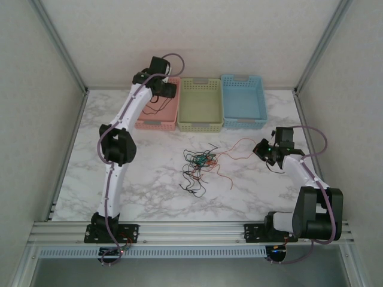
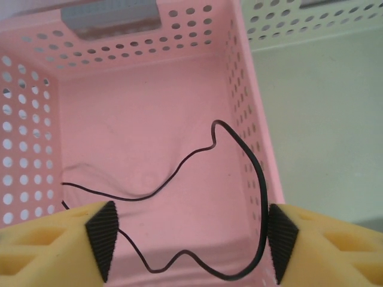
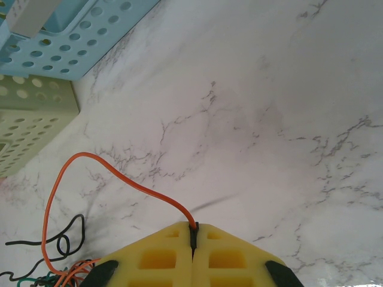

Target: Untangle the cables

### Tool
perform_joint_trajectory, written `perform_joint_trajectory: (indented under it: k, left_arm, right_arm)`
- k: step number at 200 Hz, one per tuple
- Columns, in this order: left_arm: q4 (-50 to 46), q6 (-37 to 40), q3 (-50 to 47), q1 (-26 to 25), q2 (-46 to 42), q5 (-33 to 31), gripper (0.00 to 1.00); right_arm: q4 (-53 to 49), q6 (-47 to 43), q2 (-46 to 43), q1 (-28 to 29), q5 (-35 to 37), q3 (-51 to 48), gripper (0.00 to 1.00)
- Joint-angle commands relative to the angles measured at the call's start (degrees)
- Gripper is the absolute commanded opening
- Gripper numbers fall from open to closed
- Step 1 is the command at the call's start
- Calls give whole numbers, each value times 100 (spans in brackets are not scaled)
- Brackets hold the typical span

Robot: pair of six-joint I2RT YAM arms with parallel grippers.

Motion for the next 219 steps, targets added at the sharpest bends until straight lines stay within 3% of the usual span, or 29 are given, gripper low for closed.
perform_joint_trajectory:
  k: [1, 56, 93, 141, 183, 219]
  left_arm:
    - [-80, -381, 361, 136, -618, 332, 71]
    - [-342, -627, 184, 203, -881, 855, 71]
    - [-297, -560, -79, 70, -684, 1759, 71]
    - [-529, -471, 243, -267, 146, 1536, 69]
    - [-468, -419, 275, -403, 488, 1235, 71]
    - [-539, -374, 288, -403, 578, 759, 68]
  right_arm:
    - [-49, -21, 37, 25, -68, 31, 0]
    - [-51, -3, 62, 33, -107, 38, 0]
    - [-84, -21, 27, 30, -114, 48, 0]
    - [-93, -21, 58, 32, -107, 54, 0]
    - [-93, -30, 75, 35, -80, 59, 0]
    - [-89, -30, 84, 31, -73, 50, 0]
